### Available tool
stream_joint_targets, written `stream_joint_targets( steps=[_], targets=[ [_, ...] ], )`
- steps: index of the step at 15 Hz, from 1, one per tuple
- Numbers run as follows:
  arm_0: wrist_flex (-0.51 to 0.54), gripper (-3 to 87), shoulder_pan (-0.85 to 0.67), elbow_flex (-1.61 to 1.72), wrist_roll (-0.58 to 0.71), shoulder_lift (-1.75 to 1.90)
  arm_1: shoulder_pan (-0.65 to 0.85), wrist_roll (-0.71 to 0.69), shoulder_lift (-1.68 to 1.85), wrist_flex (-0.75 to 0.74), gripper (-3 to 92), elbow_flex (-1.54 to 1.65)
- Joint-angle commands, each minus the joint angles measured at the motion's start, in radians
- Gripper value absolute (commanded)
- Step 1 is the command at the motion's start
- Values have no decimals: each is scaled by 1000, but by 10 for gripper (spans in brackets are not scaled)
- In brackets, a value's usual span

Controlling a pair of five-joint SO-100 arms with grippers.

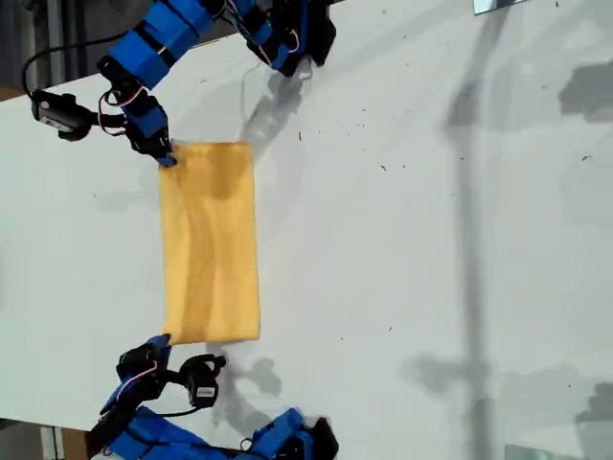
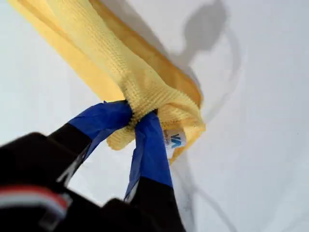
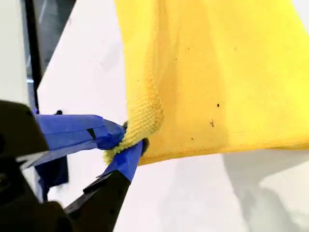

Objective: Grasp corners of a square towel and fold twice.

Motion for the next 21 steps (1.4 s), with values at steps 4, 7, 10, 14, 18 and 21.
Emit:
stream_joint_targets(
  steps=[4, 7, 10, 14, 18, 21],
  targets=[
    [-387, -26, -282, 120, 121, -250, 201, -43, -448, -324, -1, -135],
    [-275, -26, -337, -238, 133, -664, 212, -44, -624, -310, -1, -242],
    [-238, -26, -327, -192, 124, -603, 209, -46, -571, -307, -1, -209],
    [-216, -26, -169, 115, 75, -138, 146, -41, -222, -259, -1, -12],
    [-193, -26, -2, 400, -40, 91, 77, -35, 6, -201, -1, 216],
    [-301, -26, 86, 581, -94, 132, 61, -34, 87, -233, -1, 382]
  ],
)
